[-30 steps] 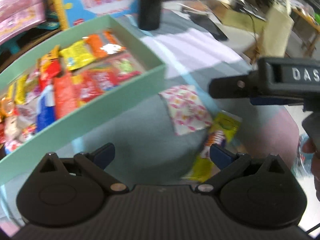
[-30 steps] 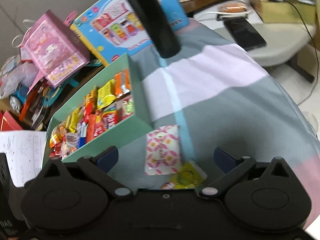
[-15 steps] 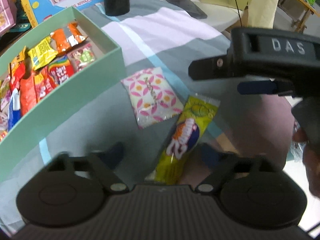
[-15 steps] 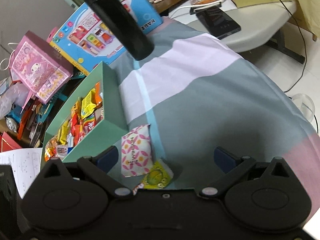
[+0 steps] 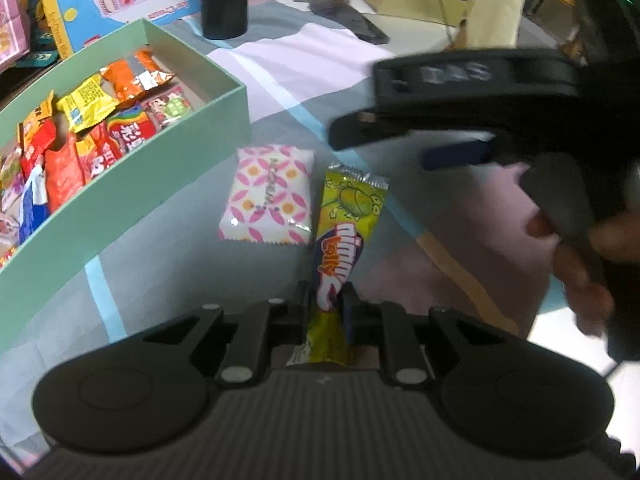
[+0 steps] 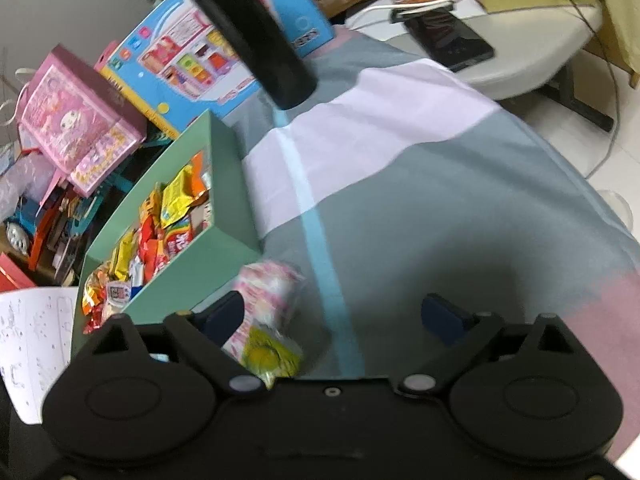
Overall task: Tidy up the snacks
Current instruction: 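Grasp the yellow lolly stick with the left tool while the right tool grasps the pink-patterned packet, then carry the lolly stick and pink-patterned packet into the green box and release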
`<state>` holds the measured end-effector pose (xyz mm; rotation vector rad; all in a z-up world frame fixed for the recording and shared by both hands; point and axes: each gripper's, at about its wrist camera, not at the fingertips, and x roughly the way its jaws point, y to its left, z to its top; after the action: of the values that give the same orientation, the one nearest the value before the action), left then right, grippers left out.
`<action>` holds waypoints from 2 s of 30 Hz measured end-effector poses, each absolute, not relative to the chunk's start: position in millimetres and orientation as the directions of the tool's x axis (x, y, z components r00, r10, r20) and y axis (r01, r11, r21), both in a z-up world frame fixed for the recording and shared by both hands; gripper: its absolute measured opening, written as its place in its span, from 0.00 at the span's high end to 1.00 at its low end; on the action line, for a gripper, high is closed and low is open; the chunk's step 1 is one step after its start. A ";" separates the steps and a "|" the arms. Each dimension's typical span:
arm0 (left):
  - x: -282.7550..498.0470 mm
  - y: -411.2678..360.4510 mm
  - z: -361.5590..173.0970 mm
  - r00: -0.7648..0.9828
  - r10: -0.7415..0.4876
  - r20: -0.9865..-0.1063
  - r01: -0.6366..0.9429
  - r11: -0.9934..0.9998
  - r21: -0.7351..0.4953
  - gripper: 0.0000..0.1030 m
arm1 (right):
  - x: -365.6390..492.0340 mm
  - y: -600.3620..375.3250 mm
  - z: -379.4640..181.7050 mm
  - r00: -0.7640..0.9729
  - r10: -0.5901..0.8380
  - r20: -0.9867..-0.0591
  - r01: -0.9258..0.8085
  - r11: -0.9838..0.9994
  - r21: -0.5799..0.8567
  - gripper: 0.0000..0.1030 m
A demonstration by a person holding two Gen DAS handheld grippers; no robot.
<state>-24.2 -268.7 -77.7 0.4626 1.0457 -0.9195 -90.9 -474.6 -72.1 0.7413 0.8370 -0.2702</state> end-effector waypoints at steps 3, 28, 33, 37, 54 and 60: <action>-22.6 -256.0 -79.7 0.196 -0.418 -0.887 0.821 0.565 -0.085 0.85 | -75.7 -460.5 -70.1 0.652 0.074 -0.754 0.448 0.765 0.463 0.13; 39.6 -148.5 -84.3 0.339 -0.405 -0.849 0.585 0.798 -0.147 0.64 | -13.7 -343.2 -75.7 0.575 -0.192 -0.795 0.351 0.936 0.027 0.52; 32.0 -153.4 -84.5 0.372 -0.374 -0.850 0.605 0.792 -0.084 0.87 | -29.8 -351.4 -70.6 0.584 -0.115 -0.803 0.341 0.933 0.115 0.52; 30.2 -148.5 -79.6 0.364 -0.372 -0.854 0.596 0.798 -0.094 0.87 | -45.6 -362.1 -66.6 0.593 -0.080 -0.801 0.364 0.914 0.178 0.52; 89.3 -168.6 -2.9 0.465 -0.432 -0.772 0.535 0.833 -0.144 0.87 | -10.4 -395.7 11.5 0.750 0.055 -0.659 0.269 0.885 0.381 0.52; 135.4 -190.8 -2.9 0.470 -0.426 -0.773 0.517 0.843 -0.150 0.87 | 35.1 -406.7 21.0 0.756 0.085 -0.649 0.245 0.883 0.401 0.52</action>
<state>135.4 -190.8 -2.9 0.1095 0.9140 -0.5788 35.1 -406.7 21.0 0.4921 0.7156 -0.0909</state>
